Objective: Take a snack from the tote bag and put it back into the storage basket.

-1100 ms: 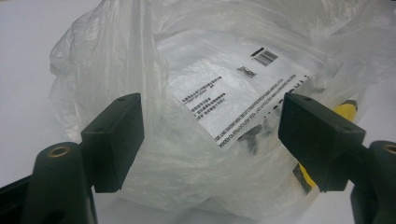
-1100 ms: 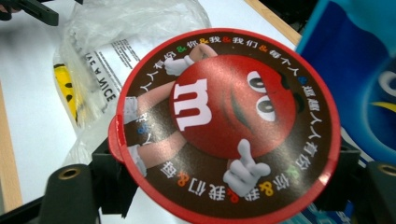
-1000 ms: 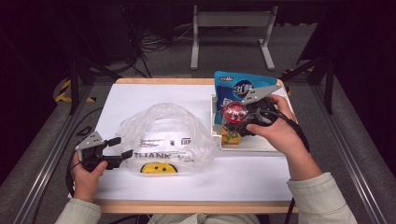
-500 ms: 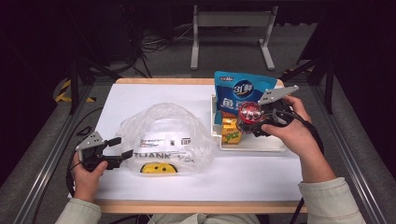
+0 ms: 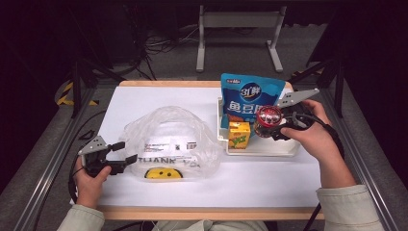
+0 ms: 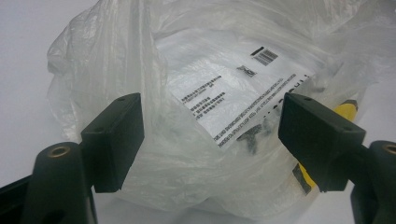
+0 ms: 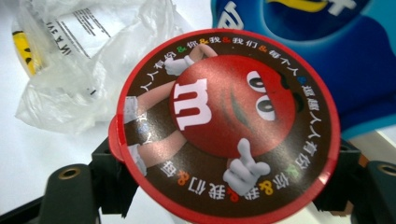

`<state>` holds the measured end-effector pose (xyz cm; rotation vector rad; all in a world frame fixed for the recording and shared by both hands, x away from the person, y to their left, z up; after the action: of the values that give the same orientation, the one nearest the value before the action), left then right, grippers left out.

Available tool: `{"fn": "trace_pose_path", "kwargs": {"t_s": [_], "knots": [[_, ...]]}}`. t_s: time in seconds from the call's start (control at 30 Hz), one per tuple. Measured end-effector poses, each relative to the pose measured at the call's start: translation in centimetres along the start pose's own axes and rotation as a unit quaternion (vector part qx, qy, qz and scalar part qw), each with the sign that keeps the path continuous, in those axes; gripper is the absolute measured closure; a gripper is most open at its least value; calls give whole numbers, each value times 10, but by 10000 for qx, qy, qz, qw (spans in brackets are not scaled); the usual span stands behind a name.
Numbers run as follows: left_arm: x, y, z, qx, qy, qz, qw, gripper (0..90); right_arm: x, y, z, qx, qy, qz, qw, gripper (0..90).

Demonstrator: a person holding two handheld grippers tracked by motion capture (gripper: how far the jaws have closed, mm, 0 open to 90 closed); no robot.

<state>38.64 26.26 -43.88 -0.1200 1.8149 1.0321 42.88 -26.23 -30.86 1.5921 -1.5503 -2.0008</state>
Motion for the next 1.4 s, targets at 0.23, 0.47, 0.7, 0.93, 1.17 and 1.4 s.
{"fn": "trace_pose_path", "kwargs": {"t_s": [0.23,0.47,0.7,0.93,1.17,1.4], "knots": [[0,0,0,-11,-10,-6,10000,230,11,-1,-11,64,-116,48,9999,252],[0,0,0,-12,-7,-7,10000,230,22,-5,-23,112,-141,62,9998,252],[0,0,0,-17,-9,1,10000,230,33,-11,-32,85,-181,107,9997,252],[0,-1,0,-12,3,0,10000,230,44,-21,-39,52,-203,191,9996,251],[0,0,0,-23,-9,2,10000,230,54,-31,-42,28,-192,251,9995,252],[0,-1,0,-18,-1,6,10000,230,62,-43,-43,1,-199,365,9991,252]]}}
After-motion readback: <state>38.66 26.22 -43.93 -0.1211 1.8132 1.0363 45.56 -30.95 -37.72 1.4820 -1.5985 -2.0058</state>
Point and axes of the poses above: each handheld gripper's, and its own axes: y roughly backward along the jaws, x roughly out of its underside, z roughly to its left, the point moved 3 cm from there along -y, roughly forward along the jaws, and after that the axes turned 7 degrees about z, right-handed, at the moved point
